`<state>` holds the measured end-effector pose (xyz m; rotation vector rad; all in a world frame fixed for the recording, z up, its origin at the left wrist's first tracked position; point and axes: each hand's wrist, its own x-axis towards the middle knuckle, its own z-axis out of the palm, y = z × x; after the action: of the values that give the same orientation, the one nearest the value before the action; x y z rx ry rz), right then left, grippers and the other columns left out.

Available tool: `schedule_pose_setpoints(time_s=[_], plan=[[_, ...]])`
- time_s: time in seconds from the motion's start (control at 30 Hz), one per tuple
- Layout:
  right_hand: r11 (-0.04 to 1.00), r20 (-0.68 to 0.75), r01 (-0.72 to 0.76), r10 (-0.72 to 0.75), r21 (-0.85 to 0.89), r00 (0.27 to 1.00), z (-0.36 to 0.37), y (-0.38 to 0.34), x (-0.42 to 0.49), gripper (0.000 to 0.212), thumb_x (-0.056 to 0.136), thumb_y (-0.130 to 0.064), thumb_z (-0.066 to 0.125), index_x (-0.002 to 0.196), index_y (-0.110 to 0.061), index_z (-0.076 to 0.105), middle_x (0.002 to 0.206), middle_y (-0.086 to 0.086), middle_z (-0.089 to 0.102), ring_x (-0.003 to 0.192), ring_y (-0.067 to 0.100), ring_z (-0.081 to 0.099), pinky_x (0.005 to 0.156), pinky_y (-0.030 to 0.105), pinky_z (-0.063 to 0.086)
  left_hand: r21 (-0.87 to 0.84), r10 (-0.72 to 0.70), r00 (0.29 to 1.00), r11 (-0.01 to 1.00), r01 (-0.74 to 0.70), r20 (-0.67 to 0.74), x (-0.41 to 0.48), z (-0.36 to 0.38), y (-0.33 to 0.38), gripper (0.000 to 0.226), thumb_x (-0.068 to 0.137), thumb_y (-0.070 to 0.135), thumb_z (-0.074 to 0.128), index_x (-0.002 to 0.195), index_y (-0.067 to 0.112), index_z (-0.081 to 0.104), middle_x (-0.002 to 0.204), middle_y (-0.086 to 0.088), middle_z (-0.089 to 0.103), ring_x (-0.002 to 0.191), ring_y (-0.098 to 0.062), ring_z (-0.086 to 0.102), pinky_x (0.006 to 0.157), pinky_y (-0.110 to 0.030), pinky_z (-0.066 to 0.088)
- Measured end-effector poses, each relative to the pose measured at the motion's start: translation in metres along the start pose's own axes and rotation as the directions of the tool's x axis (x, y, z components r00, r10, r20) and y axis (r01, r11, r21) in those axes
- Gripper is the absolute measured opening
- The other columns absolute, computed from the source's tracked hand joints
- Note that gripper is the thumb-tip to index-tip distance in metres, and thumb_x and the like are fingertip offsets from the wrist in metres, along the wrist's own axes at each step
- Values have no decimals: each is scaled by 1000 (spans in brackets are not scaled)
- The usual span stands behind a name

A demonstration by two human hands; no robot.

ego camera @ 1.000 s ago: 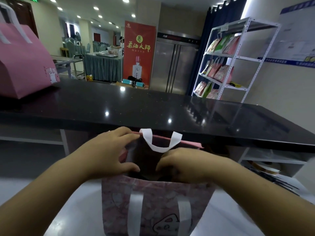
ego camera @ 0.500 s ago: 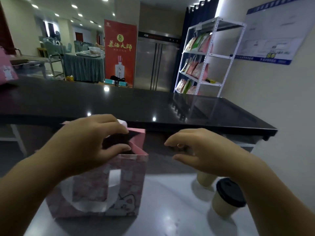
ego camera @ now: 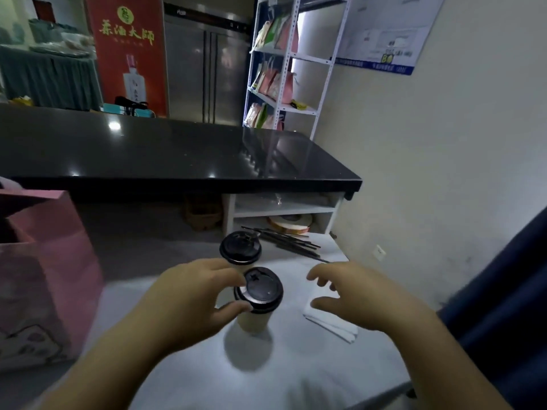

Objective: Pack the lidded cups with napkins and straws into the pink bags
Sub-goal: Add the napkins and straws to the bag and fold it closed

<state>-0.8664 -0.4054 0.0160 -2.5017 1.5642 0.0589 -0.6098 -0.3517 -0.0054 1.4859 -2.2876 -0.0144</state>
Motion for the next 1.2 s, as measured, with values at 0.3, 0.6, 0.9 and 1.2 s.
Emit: schedule_pose_setpoints(time_s=[0.3,0.6,0.9,1.2], plan=[[960,57,-271,267,75,962,46,94,13,42,86,-50,57,125,-38,46,116,-15,57,97,6,54,76,25,46,-129,129,988,985,-118,81,80,64,44,41,83,61,46,115,37,55,113,21,54,104,-3,50,78,-20,43],[905,40,-388,387,176,921,92,153,36,48,90,-45,55,131,-27,43,126,-5,52,105,14,55,86,31,48,-149,122,941,986,-78,315,142,163,74,35,90,43,49,121,27,51,122,7,53,112,-16,48,86,-31,44],[956,105,-233,217,177,971,128,200,75,54,88,-42,57,133,-18,39,129,2,42,118,22,42,94,37,44,-93,-38,911,992,83,411,145,245,74,36,87,26,48,122,19,52,133,-5,45,119,-26,43,92,-35,41],[950,-8,-51,56,308,998,136,214,109,28,84,-34,64,110,-25,58,94,-9,46,85,14,51,71,27,41,-89,-277,907,944,319,318,135,256,80,36,81,46,56,110,25,57,129,9,44,111,-18,40,90,-26,35]])
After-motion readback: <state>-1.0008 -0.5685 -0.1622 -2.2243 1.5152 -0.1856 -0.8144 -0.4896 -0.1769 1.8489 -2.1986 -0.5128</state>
